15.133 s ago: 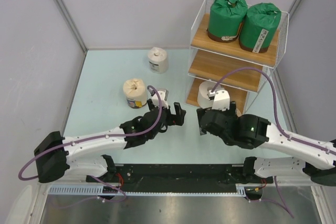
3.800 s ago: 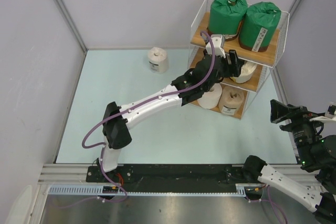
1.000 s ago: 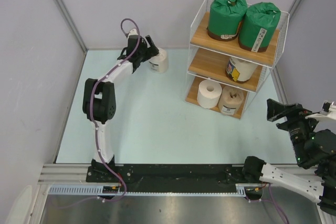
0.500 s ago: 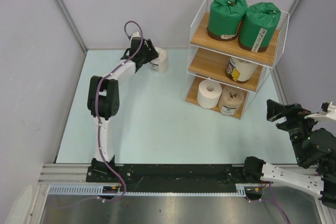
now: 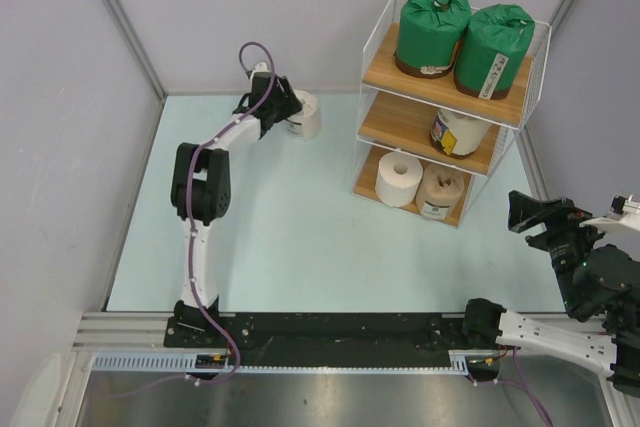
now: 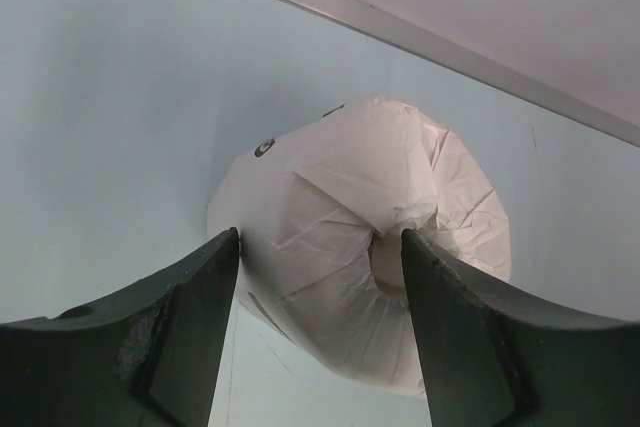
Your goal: Place and organize the paper towels onto the shelf
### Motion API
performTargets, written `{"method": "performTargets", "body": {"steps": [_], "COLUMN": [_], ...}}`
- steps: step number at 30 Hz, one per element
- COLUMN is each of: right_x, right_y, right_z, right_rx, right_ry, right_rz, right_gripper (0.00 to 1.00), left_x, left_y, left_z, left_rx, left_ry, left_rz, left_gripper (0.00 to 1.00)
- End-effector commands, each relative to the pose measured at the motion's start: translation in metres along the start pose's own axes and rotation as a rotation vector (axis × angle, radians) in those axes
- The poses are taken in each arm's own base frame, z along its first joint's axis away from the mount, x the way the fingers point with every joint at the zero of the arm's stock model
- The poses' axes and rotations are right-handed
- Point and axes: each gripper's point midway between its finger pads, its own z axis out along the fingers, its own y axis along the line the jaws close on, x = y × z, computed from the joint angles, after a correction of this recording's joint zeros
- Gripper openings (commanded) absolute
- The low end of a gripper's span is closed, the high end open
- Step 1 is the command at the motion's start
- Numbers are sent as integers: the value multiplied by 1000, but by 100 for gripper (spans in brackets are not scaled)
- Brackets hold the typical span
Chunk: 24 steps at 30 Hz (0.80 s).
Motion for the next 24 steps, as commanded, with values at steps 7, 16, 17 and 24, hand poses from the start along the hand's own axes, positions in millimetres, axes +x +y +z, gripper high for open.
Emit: {"method": "performTargets", "body": {"steps": [7,16,17,24], "right_x": [-4,-4,-4,-2], "right_y": [-4,3,4,6], "right_z": [0,-1,-1,-1], "right_rx": [13,-17,-19,-31], "right_ry": [-17,-7,-5,5], "right_rz": [37,49,51,60], "right_gripper": [81,81,81,81], "left_x": [1,12,-2,30], "left_y": [6,5,-7,-33], "left_z": [12,-18,-32,-126], "left_rx": [9,85,128,328], "left_ry": [11,48,13,33], "left_rz": [30,4,1,-135], "left_gripper": [53,33,33,35]}}
